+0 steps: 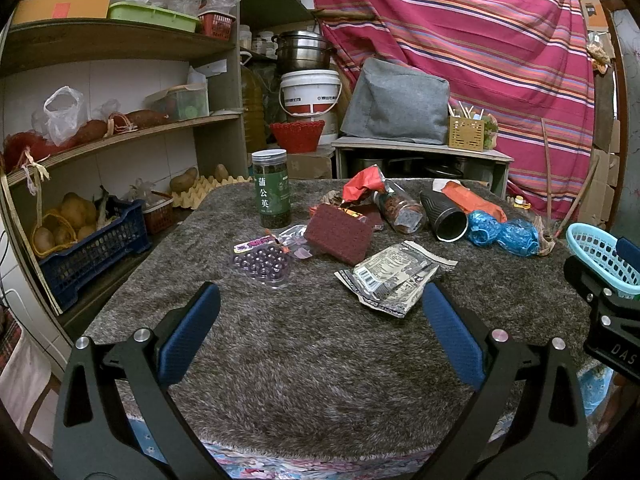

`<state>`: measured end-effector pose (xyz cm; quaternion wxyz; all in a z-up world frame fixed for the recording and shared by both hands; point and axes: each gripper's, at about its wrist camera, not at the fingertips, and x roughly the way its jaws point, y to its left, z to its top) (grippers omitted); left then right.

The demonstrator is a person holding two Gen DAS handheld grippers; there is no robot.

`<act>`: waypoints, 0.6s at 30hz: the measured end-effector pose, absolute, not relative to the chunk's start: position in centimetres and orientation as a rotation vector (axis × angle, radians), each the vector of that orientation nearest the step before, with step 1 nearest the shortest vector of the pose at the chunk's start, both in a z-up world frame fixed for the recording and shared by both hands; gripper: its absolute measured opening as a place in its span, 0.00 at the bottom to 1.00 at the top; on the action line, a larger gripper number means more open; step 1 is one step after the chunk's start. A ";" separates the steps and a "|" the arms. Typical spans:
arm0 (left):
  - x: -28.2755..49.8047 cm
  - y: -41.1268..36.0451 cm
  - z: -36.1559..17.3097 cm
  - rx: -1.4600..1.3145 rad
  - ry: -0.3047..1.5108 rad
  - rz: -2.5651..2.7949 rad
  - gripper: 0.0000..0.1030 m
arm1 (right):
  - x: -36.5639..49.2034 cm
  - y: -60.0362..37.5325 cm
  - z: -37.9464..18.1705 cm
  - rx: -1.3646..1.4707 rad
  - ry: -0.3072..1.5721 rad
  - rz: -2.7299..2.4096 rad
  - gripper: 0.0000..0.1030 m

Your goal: Collect trash

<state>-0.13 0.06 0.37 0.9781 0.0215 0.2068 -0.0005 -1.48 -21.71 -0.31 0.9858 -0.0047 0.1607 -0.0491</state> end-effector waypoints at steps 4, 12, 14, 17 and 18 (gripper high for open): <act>-0.1 0.1 0.3 0.043 0.417 -0.001 0.95 | -1.4 -21.7 -0.3 -0.008 0.325 -0.098 0.96; -0.1 0.1 0.3 0.042 0.420 -0.001 0.95 | -1.5 -21.7 -0.2 -0.008 0.326 -0.098 0.96; -0.1 0.1 0.2 0.041 0.422 0.000 0.95 | -1.5 -21.7 -0.2 -0.008 0.326 -0.098 0.96; 0.0 0.2 0.2 0.041 0.424 0.001 0.95 | -1.6 -21.7 -0.1 -0.007 0.327 -0.099 0.96; 0.0 0.3 0.2 0.041 0.424 0.003 0.95 | -1.6 -21.7 -0.2 -0.008 0.327 -0.100 0.96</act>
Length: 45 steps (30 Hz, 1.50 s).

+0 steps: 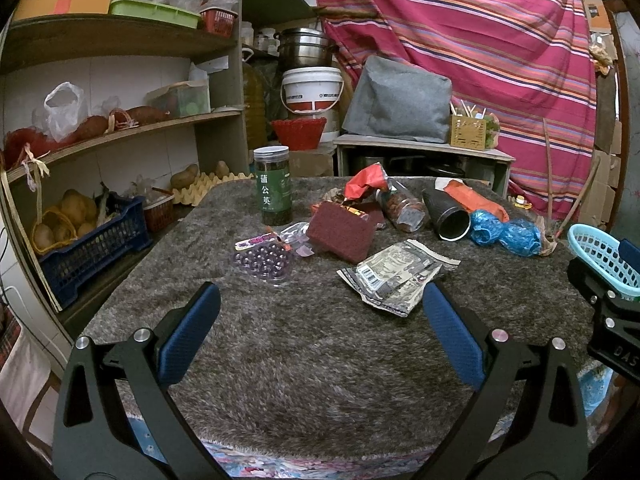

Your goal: Collect trash

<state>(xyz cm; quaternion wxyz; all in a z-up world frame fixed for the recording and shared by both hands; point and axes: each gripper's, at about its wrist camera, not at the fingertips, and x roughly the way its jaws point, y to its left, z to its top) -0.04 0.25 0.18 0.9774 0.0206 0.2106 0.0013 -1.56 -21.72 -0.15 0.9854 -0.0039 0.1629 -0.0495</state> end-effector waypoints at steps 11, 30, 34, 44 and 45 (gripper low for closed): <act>0.6 0.7 0.1 0.031 0.448 -0.006 0.95 | -1.2 -22.5 -0.2 0.005 0.342 -0.111 0.96; 0.8 0.5 0.0 0.032 0.451 -0.004 0.95 | -0.9 -22.8 -0.6 -0.002 0.355 -0.114 0.96; 1.1 0.4 -0.1 0.040 0.462 -0.003 0.95 | -0.8 -23.1 -0.6 -0.007 0.351 -0.120 0.96; 3.6 0.1 0.3 0.050 0.504 -0.029 0.95 | 1.4 -25.1 -0.2 0.029 0.401 -0.110 0.96; 4.1 0.0 0.3 0.045 0.511 -0.035 0.95 | 1.8 -25.5 0.1 0.039 0.405 -0.108 0.96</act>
